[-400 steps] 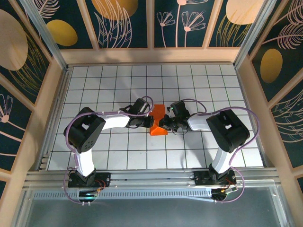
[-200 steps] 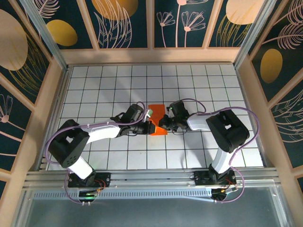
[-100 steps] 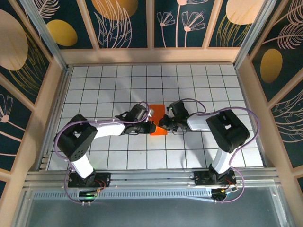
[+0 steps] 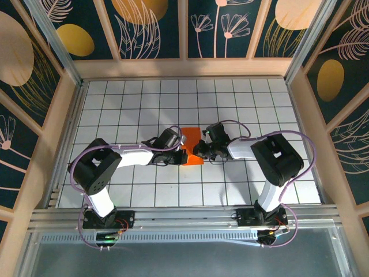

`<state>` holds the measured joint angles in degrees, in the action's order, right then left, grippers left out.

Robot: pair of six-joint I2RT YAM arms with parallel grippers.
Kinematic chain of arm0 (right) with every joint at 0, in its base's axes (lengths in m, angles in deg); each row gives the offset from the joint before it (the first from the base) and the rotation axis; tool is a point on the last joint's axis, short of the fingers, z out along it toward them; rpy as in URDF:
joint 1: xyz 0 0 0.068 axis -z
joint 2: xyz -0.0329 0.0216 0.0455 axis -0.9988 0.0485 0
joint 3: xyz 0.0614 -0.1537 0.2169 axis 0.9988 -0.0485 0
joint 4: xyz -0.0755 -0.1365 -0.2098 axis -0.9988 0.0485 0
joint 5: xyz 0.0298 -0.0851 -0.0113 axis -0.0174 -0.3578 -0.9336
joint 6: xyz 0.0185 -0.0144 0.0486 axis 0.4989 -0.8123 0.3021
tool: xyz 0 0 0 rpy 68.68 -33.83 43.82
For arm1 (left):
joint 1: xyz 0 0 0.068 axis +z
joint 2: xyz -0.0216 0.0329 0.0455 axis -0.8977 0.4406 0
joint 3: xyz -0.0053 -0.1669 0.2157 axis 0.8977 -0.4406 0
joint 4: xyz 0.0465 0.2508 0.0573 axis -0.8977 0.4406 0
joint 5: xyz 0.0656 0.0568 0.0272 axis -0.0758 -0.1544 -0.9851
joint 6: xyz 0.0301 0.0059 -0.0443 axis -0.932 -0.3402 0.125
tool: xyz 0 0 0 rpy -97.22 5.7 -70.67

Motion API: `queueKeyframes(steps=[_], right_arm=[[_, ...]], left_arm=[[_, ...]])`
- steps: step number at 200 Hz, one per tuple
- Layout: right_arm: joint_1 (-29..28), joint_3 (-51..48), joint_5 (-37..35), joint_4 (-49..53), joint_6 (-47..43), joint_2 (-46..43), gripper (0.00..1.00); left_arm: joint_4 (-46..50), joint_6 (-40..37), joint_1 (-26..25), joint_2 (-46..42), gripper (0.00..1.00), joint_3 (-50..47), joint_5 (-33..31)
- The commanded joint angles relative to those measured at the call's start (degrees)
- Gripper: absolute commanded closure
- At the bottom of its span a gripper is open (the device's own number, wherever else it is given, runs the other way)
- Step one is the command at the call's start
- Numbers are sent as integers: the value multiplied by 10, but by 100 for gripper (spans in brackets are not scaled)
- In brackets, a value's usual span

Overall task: Fold a paper plane with a square sheet of paper (fold left side to right side)
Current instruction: Fold the triangle a second time at the center of the table.

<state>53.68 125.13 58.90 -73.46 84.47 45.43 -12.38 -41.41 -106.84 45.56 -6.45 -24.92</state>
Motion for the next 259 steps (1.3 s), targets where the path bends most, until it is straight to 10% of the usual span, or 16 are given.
queueKeyframes(steps=[1, 259], right_arm=[[-7, 1, -40, 54, -16, 15, 100], [-8, 2, -32, 42, -20, 7, 100]], left_arm=[[16, -14, -2, 9, 95, -1, -14], [31, -20, -3, 14, 97, -10, -43]])
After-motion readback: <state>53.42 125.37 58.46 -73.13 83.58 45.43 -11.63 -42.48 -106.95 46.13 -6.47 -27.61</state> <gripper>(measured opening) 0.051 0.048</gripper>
